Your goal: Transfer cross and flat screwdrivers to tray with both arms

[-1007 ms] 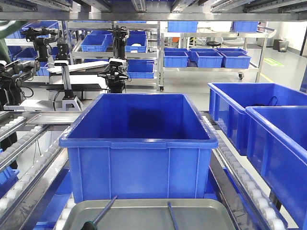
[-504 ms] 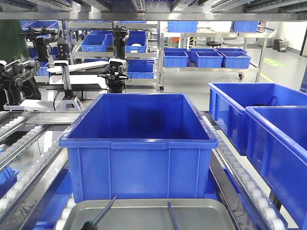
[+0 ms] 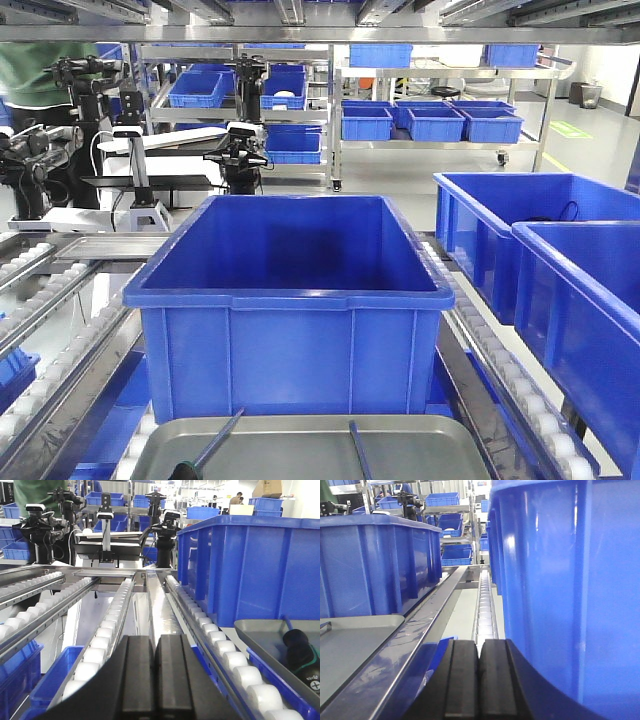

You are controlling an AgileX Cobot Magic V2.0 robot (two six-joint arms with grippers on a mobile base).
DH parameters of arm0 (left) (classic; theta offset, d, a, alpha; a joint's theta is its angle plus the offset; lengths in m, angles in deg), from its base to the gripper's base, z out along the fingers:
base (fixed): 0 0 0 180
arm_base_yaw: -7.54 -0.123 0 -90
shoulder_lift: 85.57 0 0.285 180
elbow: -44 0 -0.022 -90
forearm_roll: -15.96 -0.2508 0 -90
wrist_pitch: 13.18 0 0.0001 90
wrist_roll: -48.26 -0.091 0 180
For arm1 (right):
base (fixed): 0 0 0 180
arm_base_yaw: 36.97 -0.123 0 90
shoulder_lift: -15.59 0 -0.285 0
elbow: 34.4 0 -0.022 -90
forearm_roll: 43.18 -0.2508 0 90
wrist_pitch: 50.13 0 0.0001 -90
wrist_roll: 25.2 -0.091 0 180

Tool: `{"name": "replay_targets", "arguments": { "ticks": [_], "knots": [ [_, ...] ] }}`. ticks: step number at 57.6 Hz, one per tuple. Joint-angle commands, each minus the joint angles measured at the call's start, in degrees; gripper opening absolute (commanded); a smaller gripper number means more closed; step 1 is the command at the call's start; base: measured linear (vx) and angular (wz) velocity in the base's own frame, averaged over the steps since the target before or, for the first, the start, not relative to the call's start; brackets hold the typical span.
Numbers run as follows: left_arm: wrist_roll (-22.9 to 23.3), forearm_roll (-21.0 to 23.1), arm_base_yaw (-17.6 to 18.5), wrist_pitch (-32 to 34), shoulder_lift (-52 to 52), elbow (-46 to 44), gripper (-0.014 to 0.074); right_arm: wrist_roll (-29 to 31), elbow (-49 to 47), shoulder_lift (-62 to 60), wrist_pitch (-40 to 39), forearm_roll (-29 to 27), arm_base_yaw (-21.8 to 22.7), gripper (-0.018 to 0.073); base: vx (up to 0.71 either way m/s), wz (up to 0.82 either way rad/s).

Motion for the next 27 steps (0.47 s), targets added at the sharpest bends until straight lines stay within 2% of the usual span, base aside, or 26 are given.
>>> {"name": "replay_targets", "arguments": {
  "ticks": [1, 27],
  "knots": [
    [0.4, 0.0, 0.4, 4.9, 1.0, 1.8, -0.0007, 0.1, 1.0, -0.6, -4.8, 0.7, 0.2, -0.0008, 0.0, 0.0],
    [0.4, 0.0, 0.4, 4.9, 1.0, 1.8, -0.0007, 0.1, 1.0, -0.6, -4.8, 0.7, 0.2, -0.0008, 0.0, 0.0]
  ]
}}
